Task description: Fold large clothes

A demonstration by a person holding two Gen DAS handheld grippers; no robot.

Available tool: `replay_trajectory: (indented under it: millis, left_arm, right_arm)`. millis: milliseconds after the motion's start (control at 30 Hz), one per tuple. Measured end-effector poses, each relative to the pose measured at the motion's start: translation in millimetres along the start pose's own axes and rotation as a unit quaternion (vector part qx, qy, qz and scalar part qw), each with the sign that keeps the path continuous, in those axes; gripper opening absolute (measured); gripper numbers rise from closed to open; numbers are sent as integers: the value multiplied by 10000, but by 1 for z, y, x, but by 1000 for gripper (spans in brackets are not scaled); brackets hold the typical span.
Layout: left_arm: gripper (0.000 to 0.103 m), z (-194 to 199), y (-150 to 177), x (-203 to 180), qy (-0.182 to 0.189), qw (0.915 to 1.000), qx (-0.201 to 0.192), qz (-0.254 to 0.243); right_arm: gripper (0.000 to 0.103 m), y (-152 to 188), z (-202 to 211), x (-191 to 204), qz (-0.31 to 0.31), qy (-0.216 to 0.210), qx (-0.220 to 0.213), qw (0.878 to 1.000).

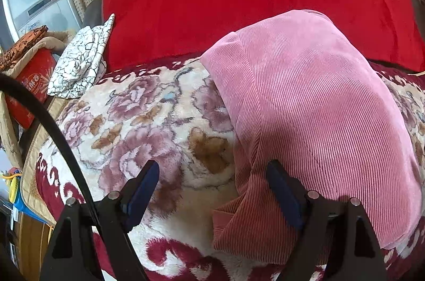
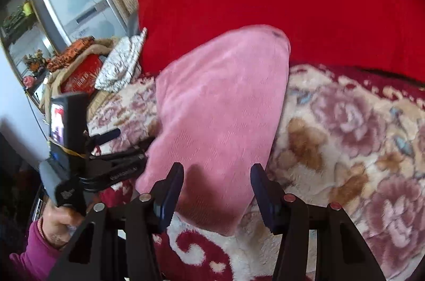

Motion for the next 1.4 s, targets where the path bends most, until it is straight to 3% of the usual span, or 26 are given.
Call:
replay_trajectory:
  millis: [200, 600, 900, 1000, 1067, 1233, 1400]
  left_arm:
    - [84, 0, 2, -3, -93, 9999, -70, -67]
    - [88, 4, 6, -1, -177, 9996, -227, 5]
    - [88, 4, 4, -2, -258, 9996, -138, 47]
    - [88, 3, 1, 1, -120, 9998, 139, 62]
    - [88, 3, -4, 5, 122, 9993, 343, 18]
    - [88, 3, -30, 26, 909, 9914, 606, 725]
    - [88, -24, -52, 14, 845, 9893, 1089, 483]
  right_arm:
    - [57, 13, -36, -9, -193, -244, 294, 9991]
    - [57, 12, -32, -13, -349, -356, 300, 9983]
    - [57, 0, -4, 0, -43, -336, -168, 9993]
    - [57, 9, -25, -6, -110, -265, 230, 9993]
    - [59, 11, -29, -13, -308, -467, 221, 9982]
    - [60, 9, -26, -19, -476, -628, 352, 9963]
    - [62, -13, -16, -20, -398, -707, 209, 9965]
Point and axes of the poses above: each gripper's, at about its wrist camera, not at the fingertips, and z roughly against the way its jaws point, x to its left, y to its underside, the point moved 5 cm from there along -z, roughly the way its jaws point, and after that the axes turned 1 degree about x, right-handed, at the moved point
